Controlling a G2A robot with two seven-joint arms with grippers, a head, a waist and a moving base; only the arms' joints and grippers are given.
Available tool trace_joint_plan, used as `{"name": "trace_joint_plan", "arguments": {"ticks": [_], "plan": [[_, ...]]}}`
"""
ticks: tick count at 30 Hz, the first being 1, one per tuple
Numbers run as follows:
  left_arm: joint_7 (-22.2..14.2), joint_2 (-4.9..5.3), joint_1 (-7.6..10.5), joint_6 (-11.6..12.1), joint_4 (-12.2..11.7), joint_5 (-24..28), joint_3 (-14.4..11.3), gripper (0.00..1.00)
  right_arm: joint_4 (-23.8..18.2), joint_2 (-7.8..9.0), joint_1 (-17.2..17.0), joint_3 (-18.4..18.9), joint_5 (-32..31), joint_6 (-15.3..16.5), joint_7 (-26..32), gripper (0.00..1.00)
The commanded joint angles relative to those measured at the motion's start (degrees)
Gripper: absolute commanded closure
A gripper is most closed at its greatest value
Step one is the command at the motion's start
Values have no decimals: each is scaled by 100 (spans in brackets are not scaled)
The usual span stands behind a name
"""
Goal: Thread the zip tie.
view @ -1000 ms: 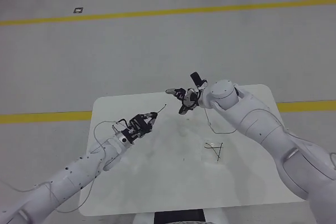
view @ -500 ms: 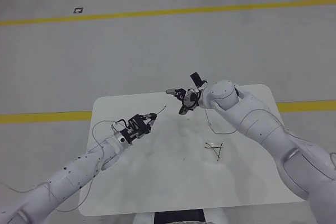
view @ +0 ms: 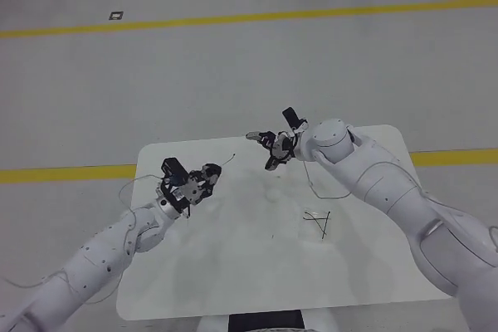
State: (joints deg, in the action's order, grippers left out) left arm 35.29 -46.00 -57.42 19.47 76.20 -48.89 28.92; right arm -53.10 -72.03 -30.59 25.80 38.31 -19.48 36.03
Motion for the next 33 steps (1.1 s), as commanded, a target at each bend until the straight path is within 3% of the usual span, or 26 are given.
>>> {"name": "trace_joint_plan", "arguments": {"ticks": [1,7,16,19,25,33], "plan": [[128,70,110,1,22,228,-243,100,0,0,0,0,0,0,0,0],[224,232,450,1,200,1275,-965,100,0,0,0,0,0,0,0,0],[224,232,450,1,200,1275,-965,100,0,0,0,0,0,0,0,0],[28,219,346,1,255,1868,-913,100,-4,2,-39,16,-8,35,-43,0],[-474,355,265,1,583,3216,-916,100,16,126,-215,255,-411,720,371,0],[-1180,610,220,1,1176,4390,-810,100,355,196,-341,587,-447,1697,1367,0]]}}
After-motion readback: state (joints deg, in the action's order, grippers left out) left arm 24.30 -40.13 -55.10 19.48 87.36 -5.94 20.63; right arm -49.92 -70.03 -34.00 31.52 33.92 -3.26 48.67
